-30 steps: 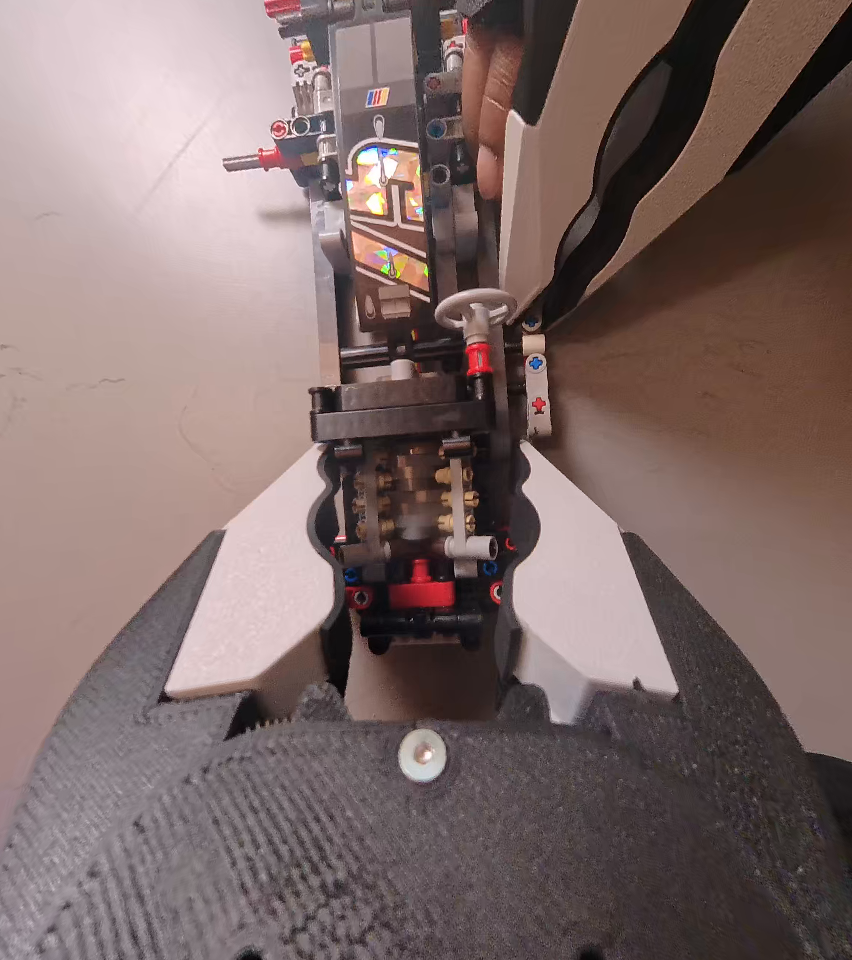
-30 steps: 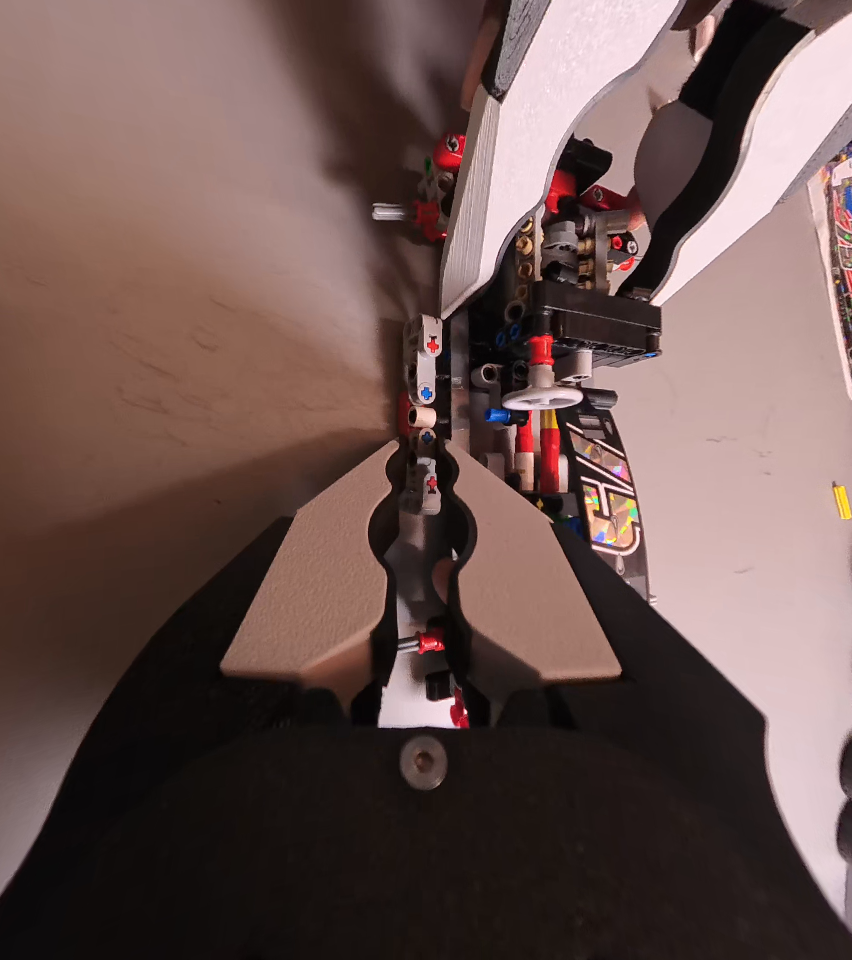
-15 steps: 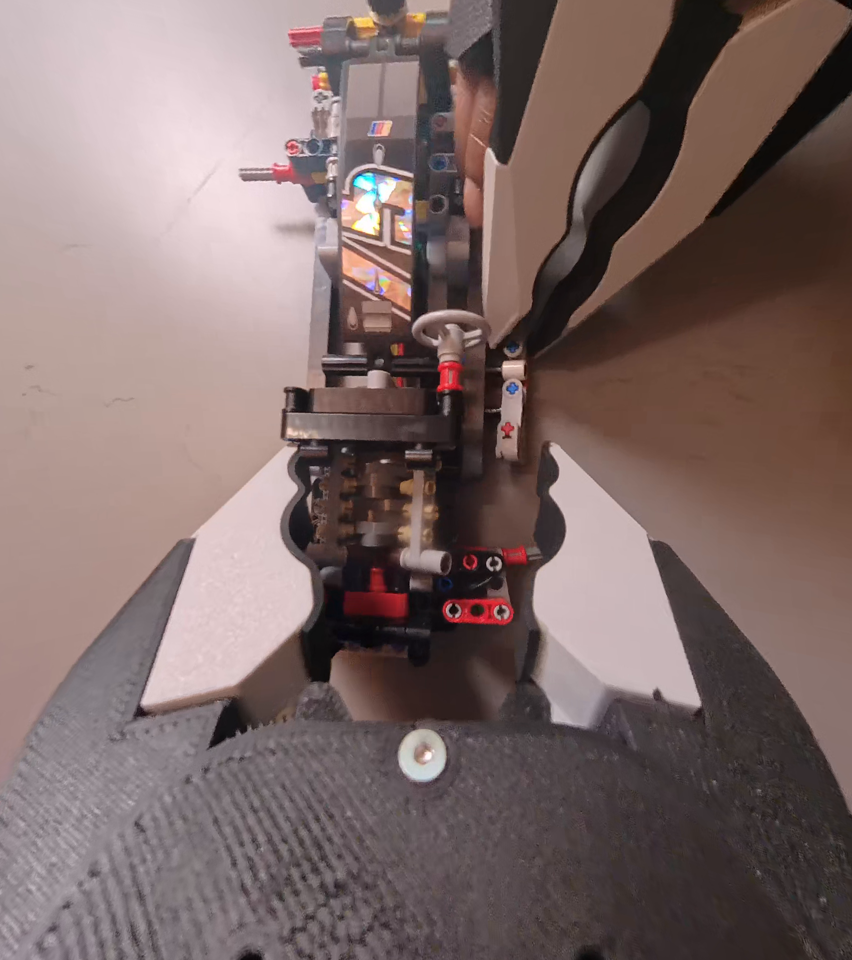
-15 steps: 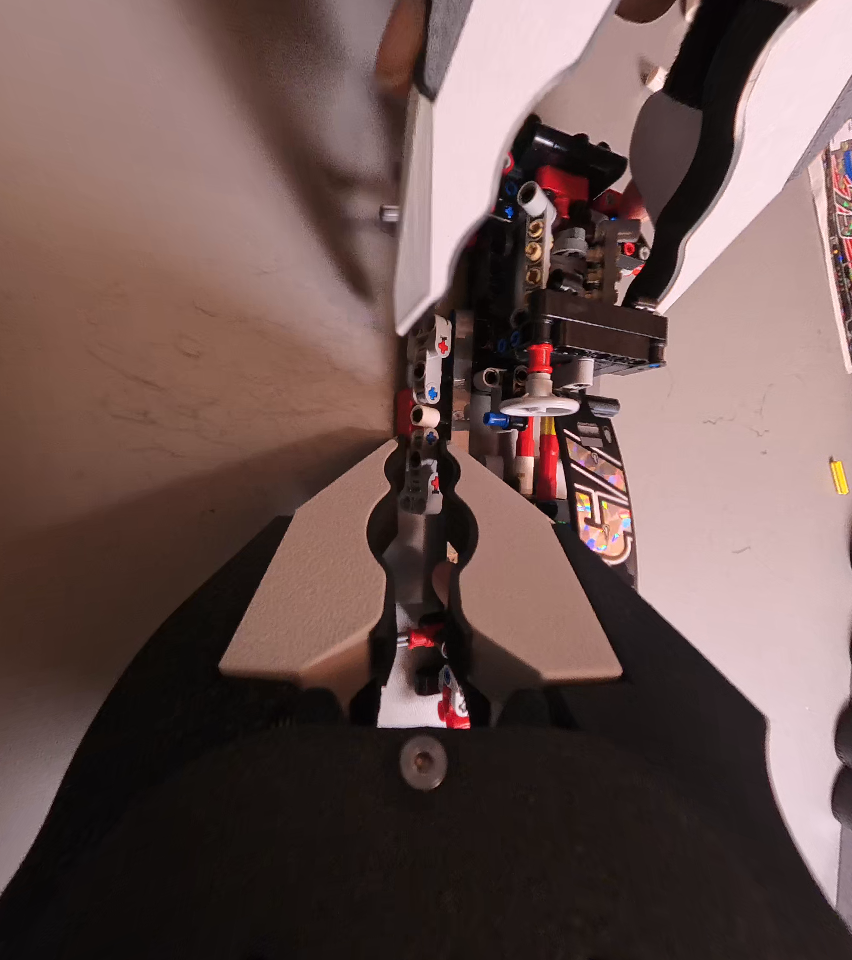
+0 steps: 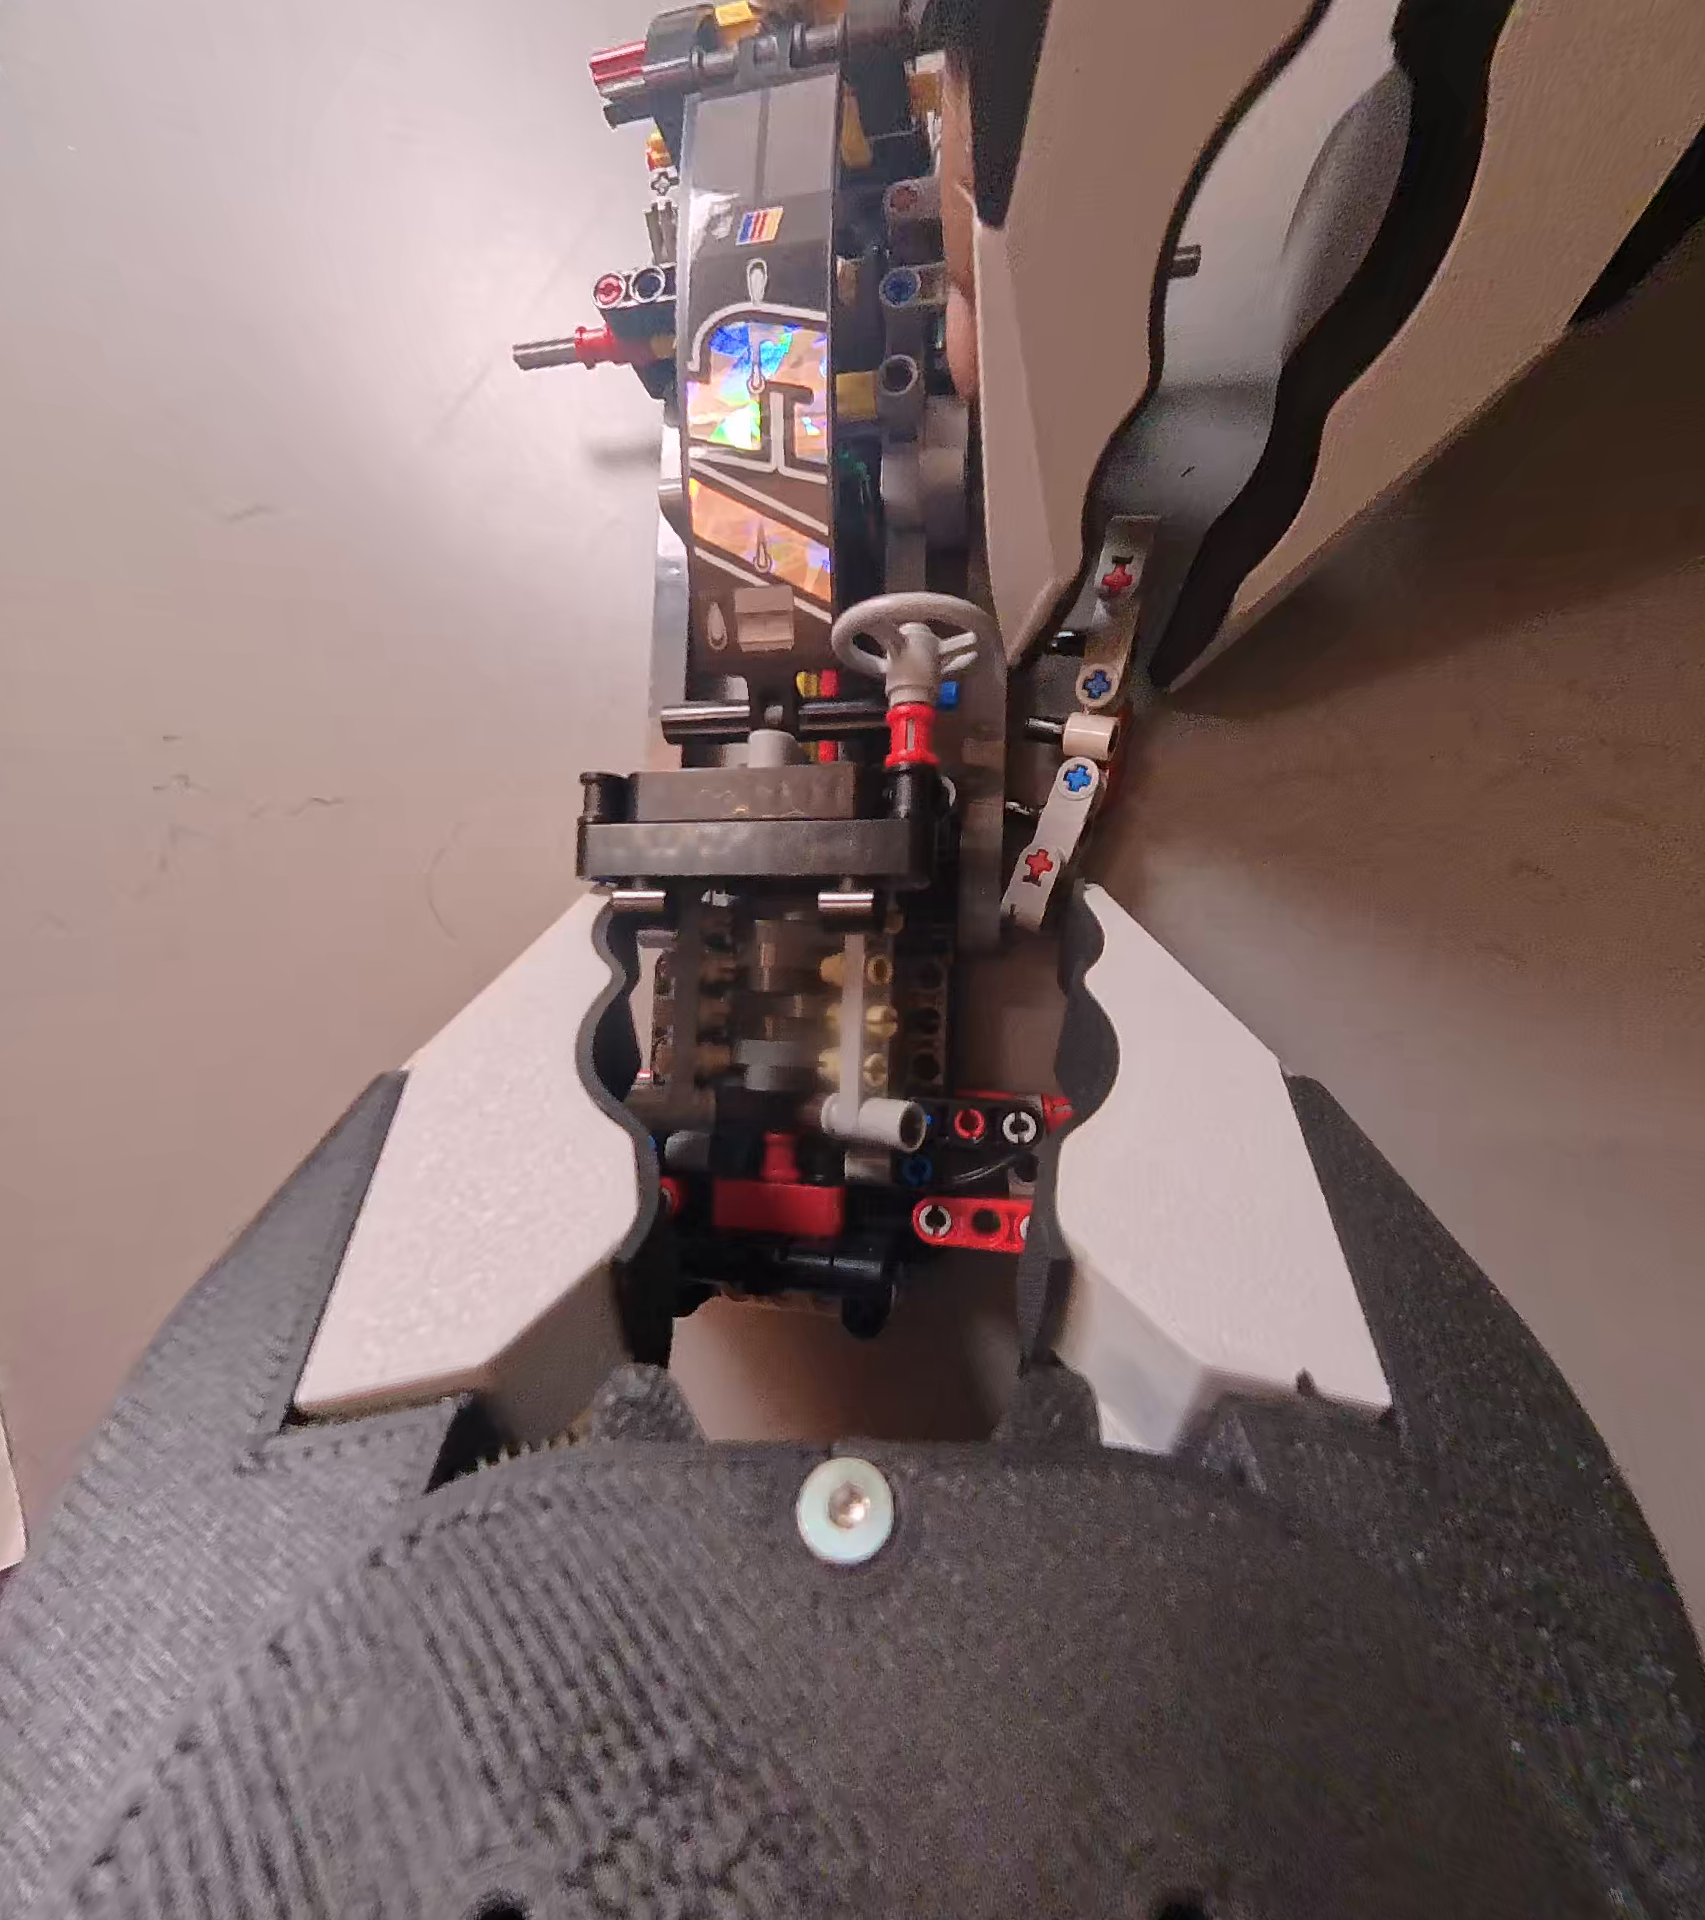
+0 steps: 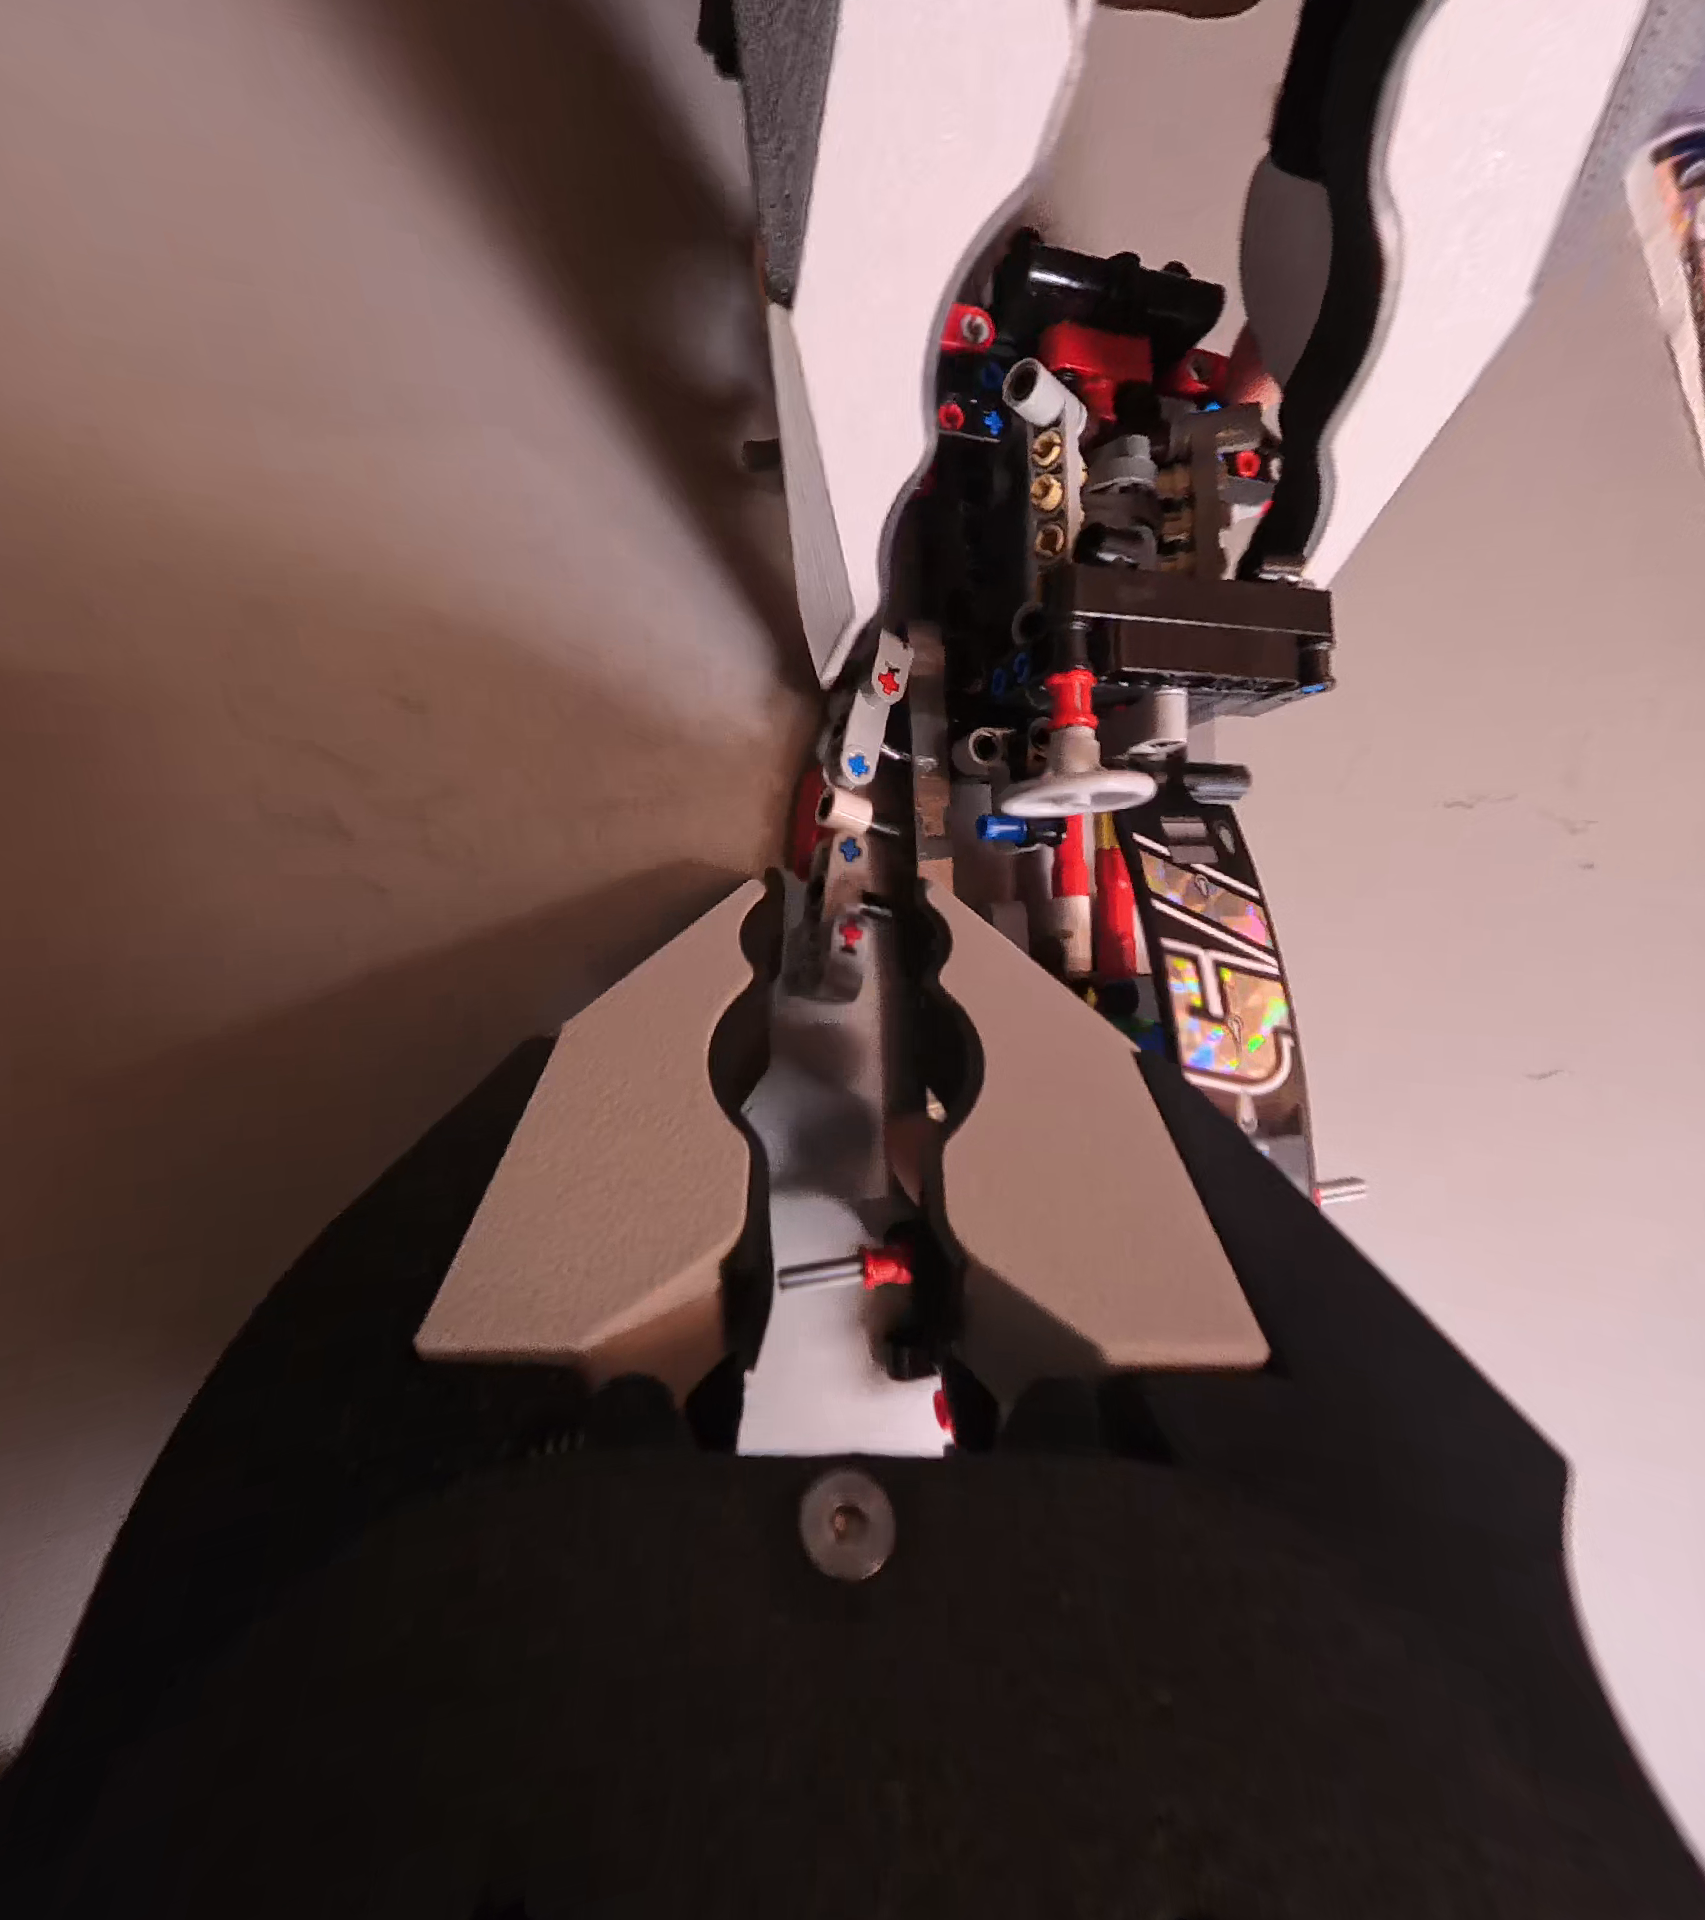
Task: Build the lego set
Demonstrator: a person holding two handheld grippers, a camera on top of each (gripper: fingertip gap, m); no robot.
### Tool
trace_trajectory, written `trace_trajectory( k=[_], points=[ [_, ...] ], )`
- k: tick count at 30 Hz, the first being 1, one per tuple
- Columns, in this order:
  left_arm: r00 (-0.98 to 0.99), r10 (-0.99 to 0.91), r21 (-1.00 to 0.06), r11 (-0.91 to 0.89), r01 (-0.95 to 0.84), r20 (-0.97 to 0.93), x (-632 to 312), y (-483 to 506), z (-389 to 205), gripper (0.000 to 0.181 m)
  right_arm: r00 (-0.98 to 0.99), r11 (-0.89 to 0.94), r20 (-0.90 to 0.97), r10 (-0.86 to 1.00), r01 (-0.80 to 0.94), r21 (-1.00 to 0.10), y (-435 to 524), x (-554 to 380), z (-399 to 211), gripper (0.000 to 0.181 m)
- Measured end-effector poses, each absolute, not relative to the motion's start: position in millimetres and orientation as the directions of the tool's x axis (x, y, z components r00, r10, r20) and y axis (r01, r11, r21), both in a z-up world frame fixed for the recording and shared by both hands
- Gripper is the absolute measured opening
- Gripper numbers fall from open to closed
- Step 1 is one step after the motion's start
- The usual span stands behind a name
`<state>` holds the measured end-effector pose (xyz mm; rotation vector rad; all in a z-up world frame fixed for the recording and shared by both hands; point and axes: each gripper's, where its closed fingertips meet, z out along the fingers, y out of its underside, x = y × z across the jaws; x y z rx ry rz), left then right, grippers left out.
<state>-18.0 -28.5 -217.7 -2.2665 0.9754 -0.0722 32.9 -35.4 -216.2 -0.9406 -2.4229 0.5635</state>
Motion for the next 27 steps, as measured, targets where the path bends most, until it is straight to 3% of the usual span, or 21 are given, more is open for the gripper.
trace_trajectory(
  k=[4,10,17,18,23,27],
  points=[
    [0.724,-0.660,-0.590,-0.508,-0.627,-0.201,-17.9,-28.4,-218.3,0.081,-0.626,0.613,0.209,0.751,0.544,-0.573,-31.3,32.0,-203.2,0.024],
    [0.724,-0.655,-0.589,-0.504,-0.632,-0.217,-17.7,-28.7,-218.9,0.082,-0.650,0.652,0.187,0.737,0.609,-0.452,-30.1,31.7,-219.1,0.031],
    [0.722,-0.652,-0.603,-0.486,-0.633,-0.232,-18.7,-28.6,-218.2,0.079,-0.667,0.647,0.101,0.738,0.656,-0.389,-24.7,28.7,-220.0,0.026],
    [0.721,-0.652,-0.606,-0.481,-0.633,-0.235,-19.0,-28.4,-217.9,0.078,-0.660,0.649,0.121,0.742,0.659,-0.380,-20.4,25.1,-219.5,0.015],
    [0.716,-0.655,-0.620,-0.464,-0.633,-0.242,-19.5,-28.6,-217.4,0.078,-0.665,0.660,0.125,0.737,0.665,-0.350,-18.1,23.8,-220.4,0.016],
    [0.695,-0.670,-0.603,-0.450,-0.659,-0.260,-23.2,-34.1,-216.1,0.079,-0.659,0.655,0.145,0.738,0.650,-0.386,-20.7,25.0,-218.2,0.016]
  ],
)
